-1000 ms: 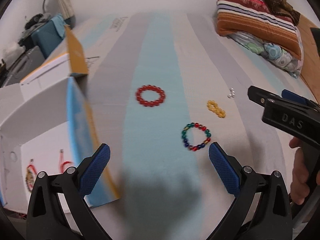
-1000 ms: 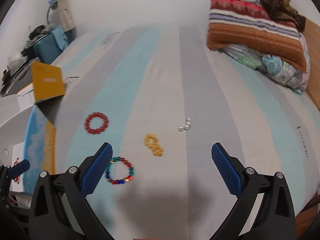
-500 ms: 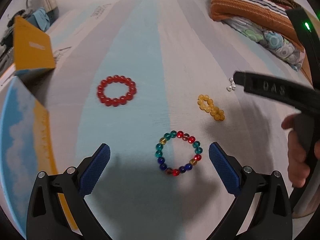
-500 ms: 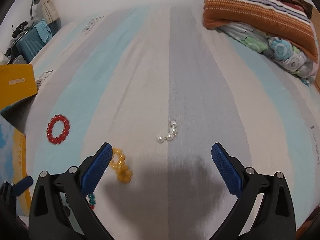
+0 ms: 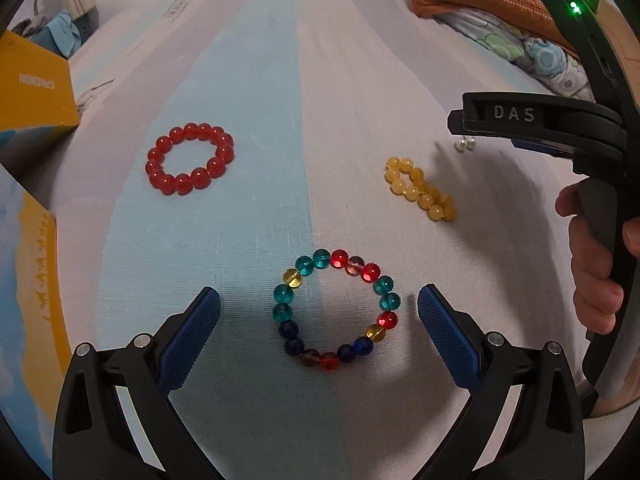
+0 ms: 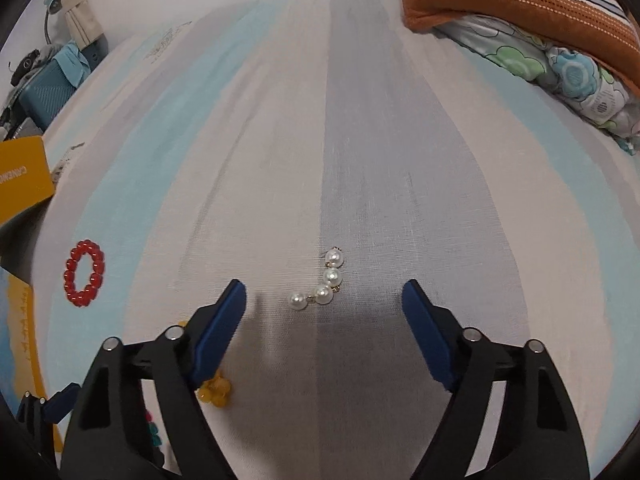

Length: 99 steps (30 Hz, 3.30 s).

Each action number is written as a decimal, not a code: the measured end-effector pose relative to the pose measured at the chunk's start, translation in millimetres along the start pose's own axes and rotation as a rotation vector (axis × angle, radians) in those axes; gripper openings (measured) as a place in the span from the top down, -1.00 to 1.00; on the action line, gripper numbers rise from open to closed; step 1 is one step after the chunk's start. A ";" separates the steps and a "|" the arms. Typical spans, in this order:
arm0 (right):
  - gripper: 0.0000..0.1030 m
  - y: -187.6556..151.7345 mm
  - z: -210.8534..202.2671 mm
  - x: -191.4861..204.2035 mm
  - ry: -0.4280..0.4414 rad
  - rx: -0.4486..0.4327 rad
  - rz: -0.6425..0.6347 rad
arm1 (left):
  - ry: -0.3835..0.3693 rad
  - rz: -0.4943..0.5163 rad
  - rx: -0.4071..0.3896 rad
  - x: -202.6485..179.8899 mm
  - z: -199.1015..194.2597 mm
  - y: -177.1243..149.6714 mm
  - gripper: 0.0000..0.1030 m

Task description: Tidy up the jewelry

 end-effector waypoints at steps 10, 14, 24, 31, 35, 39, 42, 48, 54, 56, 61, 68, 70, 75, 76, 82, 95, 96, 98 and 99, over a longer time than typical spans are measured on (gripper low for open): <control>0.07 -5.3 17.8 -2.3 -0.032 0.031 -0.002 | 0.006 -0.002 0.014 0.5 5.8 -3.1 -0.67; 0.25 -5.8 18.8 -3.0 -0.040 0.029 -0.007 | 0.019 0.016 0.016 -1.8 7.5 -4.1 -0.57; 0.64 -6.5 19.2 -11.0 -0.035 0.031 0.027 | 0.017 0.039 0.017 -4.7 4.3 -6.9 -0.05; 0.79 -8.0 17.0 -11.8 -0.046 0.028 0.031 | 0.007 0.028 0.025 -0.2 1.5 -7.4 0.30; 0.79 -7.4 16.3 -12.7 -0.048 0.025 0.030 | -0.008 0.019 0.027 2.1 -0.5 -8.7 0.63; 0.79 -7.0 15.0 -13.0 -0.045 0.022 0.032 | -0.017 0.015 0.021 2.7 -3.3 -9.3 0.64; 0.79 -6.0 12.8 -12.7 -0.041 0.016 0.034 | -0.021 0.013 0.018 2.3 -5.2 -9.7 0.64; 0.79 -3.2 4.8 -11.5 -0.035 -0.001 0.032 | -0.029 0.002 0.009 4.4 -10.2 -9.8 0.64; 0.79 -1.4 -3.4 -9.2 -0.028 -0.018 0.025 | -0.032 -0.003 -0.001 6.9 -16.1 -8.7 0.64; 0.79 -1.1 -5.8 -8.0 -0.026 -0.023 0.023 | -0.031 -0.006 -0.002 7.8 -17.2 -9.0 0.64; 0.79 -1.9 -12.4 -5.5 -0.022 -0.036 0.020 | -0.032 -0.006 -0.008 7.3 -23.1 -8.4 1.00; 0.79 -3.3 -20.8 -1.2 -0.016 -0.048 0.010 | -0.025 -0.019 -0.005 11.0 -24.3 -9.6 1.00; 0.79 -4.1 -22.9 -0.5 -0.014 -0.051 0.007 | -0.025 -0.020 -0.010 11.8 -26.7 -9.7 1.00; 0.79 -4.5 -25.2 0.5 -0.011 -0.055 0.004 | 0.016 -0.036 -0.009 23.1 -24.1 -9.2 0.92; 0.79 -4.7 -24.7 1.0 -0.011 -0.055 0.002 | 0.030 -0.037 -0.003 26.5 -21.1 -9.8 0.87; 0.79 -5.2 -22.1 2.9 -0.013 -0.050 -0.003 | 0.048 -0.046 0.025 33.2 -6.3 -12.5 0.64; 0.79 -5.1 -24.3 3.5 -0.012 -0.054 -0.007 | 0.024 -0.054 0.006 29.4 -11.9 -13.0 0.82; 0.79 -4.8 -25.3 3.8 -0.012 -0.056 -0.007 | 0.022 -0.054 0.002 29.0 -13.7 -12.6 0.82; 0.79 -4.4 -27.6 4.3 -0.010 -0.061 -0.008 | 0.014 -0.056 -0.008 28.3 -19.0 -11.1 0.82; 0.79 -4.6 -28.9 5.2 -0.008 -0.062 -0.008 | 0.013 -0.057 -0.013 28.4 -21.1 -10.7 0.82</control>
Point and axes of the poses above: each gripper's, at about its wrist camera, not at the fingertips, and z roughly the way its jaws point, x to its left, y to its top, the point moved 10 cm from there along z, roughly the way its jaws point, and after that the axes turned 9 degrees about z, right-handed, at the moved point
